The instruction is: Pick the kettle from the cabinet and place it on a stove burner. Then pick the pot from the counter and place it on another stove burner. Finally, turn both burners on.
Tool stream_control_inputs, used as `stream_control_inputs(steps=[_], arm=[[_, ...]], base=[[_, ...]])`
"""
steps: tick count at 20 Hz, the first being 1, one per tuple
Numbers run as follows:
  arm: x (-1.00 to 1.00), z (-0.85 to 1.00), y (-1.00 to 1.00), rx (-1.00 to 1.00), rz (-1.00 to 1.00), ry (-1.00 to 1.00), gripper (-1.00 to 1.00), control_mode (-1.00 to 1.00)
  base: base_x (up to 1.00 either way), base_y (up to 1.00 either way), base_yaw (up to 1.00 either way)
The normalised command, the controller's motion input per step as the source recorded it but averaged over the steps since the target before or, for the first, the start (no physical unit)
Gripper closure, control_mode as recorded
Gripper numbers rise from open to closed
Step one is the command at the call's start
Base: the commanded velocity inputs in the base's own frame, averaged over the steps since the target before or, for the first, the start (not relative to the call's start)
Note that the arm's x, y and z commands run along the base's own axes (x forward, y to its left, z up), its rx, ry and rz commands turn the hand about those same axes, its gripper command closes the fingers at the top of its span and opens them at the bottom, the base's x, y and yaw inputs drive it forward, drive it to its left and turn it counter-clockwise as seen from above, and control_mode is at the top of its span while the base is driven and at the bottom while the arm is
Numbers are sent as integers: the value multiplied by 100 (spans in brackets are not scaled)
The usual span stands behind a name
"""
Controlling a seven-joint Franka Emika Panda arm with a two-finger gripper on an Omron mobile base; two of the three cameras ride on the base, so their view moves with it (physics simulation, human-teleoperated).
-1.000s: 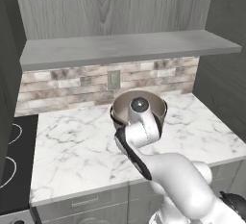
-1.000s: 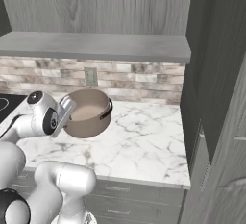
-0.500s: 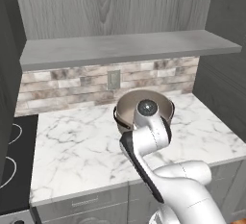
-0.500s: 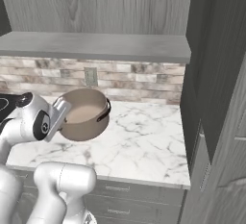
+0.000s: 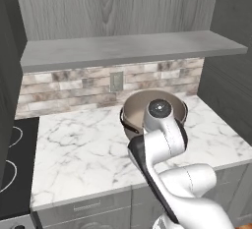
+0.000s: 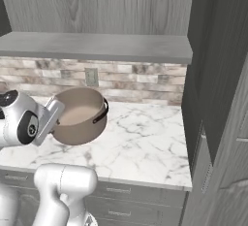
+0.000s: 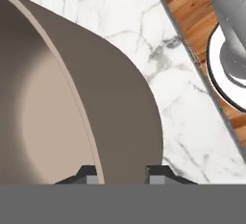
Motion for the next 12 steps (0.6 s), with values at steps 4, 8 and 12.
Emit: stream_control_inputs(steps=[4, 8, 12], arm=[[-52, 55, 0, 0, -1, 3, 100, -100], [-49, 54, 0, 0, -1, 1, 100, -100], [-52, 52, 0, 0, 0, 0, 100, -100]], base=[[0, 0, 0], [0, 0, 0], [0, 0, 0]])
